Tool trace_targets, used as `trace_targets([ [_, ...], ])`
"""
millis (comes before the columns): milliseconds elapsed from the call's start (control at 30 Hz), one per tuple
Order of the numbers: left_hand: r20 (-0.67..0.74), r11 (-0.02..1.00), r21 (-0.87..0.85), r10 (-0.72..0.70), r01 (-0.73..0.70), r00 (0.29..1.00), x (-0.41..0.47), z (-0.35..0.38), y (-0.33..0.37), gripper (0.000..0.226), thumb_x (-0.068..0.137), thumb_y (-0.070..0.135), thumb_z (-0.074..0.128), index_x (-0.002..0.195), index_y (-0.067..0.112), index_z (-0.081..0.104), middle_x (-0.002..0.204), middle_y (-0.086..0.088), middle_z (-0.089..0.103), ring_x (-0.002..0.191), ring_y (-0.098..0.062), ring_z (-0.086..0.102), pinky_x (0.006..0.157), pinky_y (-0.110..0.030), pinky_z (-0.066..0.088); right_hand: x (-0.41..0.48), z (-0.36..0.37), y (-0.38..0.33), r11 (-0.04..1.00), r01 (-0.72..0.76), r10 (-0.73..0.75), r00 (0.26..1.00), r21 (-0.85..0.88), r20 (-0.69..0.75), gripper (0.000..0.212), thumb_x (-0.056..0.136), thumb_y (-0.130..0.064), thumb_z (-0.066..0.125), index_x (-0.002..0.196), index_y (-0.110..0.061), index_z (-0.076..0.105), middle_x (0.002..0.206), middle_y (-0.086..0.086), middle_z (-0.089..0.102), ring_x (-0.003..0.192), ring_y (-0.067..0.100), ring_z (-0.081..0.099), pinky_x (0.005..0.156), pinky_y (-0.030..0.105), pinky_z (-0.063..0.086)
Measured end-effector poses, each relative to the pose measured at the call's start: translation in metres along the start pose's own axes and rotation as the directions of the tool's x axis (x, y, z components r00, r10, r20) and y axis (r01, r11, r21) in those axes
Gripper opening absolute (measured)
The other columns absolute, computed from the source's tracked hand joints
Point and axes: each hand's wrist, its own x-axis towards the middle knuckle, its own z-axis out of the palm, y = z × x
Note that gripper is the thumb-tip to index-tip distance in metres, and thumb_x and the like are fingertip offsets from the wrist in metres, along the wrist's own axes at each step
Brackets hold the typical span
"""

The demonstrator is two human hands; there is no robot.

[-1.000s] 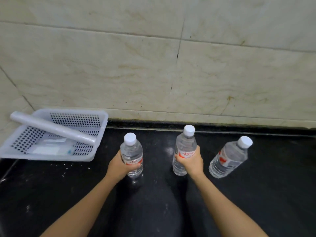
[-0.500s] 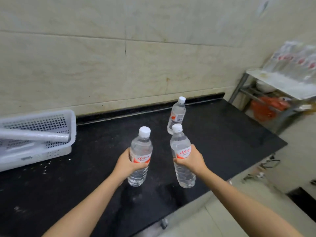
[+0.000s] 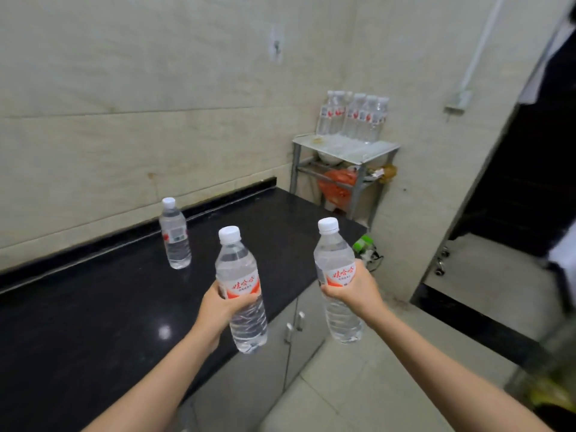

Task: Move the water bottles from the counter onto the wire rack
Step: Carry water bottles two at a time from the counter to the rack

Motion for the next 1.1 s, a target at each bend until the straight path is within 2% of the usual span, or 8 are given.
trace_targets([
  [167,0.154,0.998,0.057,0.017,-0.026,0.988,0.004,0.121,-0.009,0.050,0.062,0.001,0.080,0.105,0.012,0.057,0.099,-0.008,0.068,0.087,-0.019,0.066,0.079,-0.034,0.052,-0.004,-0.101,0.068,0.996,-0.092,0.088,0.988,-0.021,-0.129,0.050,0.057,-0.025,0.080,0.096,-0.016,0.050,0.093,0.001,0.066,0.088,0.021,0.061,0.080,0.036,0.049],
  [267,0.214,0.998,0.066,0.001,-0.015,0.977,0.007,0.180,-0.012,0.054,0.062,0.005,0.081,0.110,0.010,0.058,0.100,-0.007,0.068,0.087,-0.018,0.065,0.074,-0.029,0.052,-0.008,-0.144,0.100,0.990,-0.142,0.135,0.974,-0.024,-0.181,0.051,0.058,-0.027,0.080,0.098,-0.016,0.050,0.092,0.000,0.065,0.087,0.020,0.060,0.078,0.035,0.048],
  [367,0.239,0.998,0.063,-0.020,0.005,0.971,0.015,0.223,-0.014,0.052,0.060,0.008,0.083,0.107,0.012,0.060,0.102,-0.009,0.070,0.089,-0.020,0.066,0.075,-0.030,0.051,-0.009,-0.180,0.129,0.983,-0.184,0.180,0.953,0.005,-0.242,0.047,0.058,-0.024,0.080,0.095,-0.014,0.052,0.087,0.001,0.065,0.082,0.020,0.061,0.075,0.035,0.048],
  [533,0.311,0.994,0.068,0.057,-0.082,0.949,0.056,0.266,0.005,0.053,0.058,0.013,0.084,0.106,0.020,0.061,0.101,-0.001,0.070,0.091,-0.015,0.067,0.076,-0.028,0.053,0.022,-0.238,0.155,0.981,-0.158,0.188,0.919,0.114,-0.346,0.047,0.060,-0.017,0.080,0.098,-0.010,0.054,0.094,0.011,0.067,0.089,0.028,0.063,0.081,0.045,0.053],
  [633,0.353,0.989,0.040,0.120,-0.143,0.928,0.094,0.292,0.023,0.052,0.058,0.014,0.084,0.103,0.023,0.062,0.100,-0.001,0.071,0.092,-0.016,0.068,0.078,-0.030,0.053,0.055,-0.263,0.156,0.985,-0.092,0.144,0.899,0.145,-0.414,0.042,0.061,-0.012,0.079,0.095,-0.015,0.054,0.089,0.005,0.066,0.082,0.022,0.062,0.073,0.035,0.051],
  [833,0.399,0.982,-0.069,0.188,-0.176,0.897,0.184,0.359,0.042,0.062,0.043,0.027,0.084,0.102,0.023,0.063,0.097,0.002,0.073,0.087,-0.012,0.070,0.076,-0.028,0.054,0.155,-0.294,0.153,0.989,-0.048,0.105,0.897,0.142,-0.429,0.045,0.061,-0.015,0.079,0.097,-0.017,0.054,0.091,0.004,0.066,0.085,0.020,0.063,0.076,0.038,0.053],
  [967,0.405,0.982,-0.118,0.186,-0.151,0.895,0.260,0.394,0.050,0.052,0.056,0.008,0.082,0.104,0.017,0.062,0.101,-0.003,0.071,0.088,-0.016,0.069,0.077,-0.028,0.054,0.237,-0.300,0.143,0.985,-0.025,0.093,0.911,0.171,-0.401,0.048,0.062,-0.011,0.080,0.101,-0.017,0.053,0.096,0.005,0.065,0.089,0.018,0.063,0.077,0.034,0.053],
  [1100,0.401,0.976,-0.136,0.213,-0.172,0.891,0.332,0.411,0.067,0.054,0.062,0.002,0.078,0.111,0.012,0.059,0.101,-0.001,0.069,0.091,-0.012,0.066,0.070,-0.019,0.051,0.310,-0.294,0.136,0.979,0.009,0.074,0.913,0.202,-0.401,0.047,0.062,-0.008,0.080,0.100,-0.019,0.054,0.093,0.001,0.065,0.085,0.014,0.061,0.067,0.025,0.048],
])
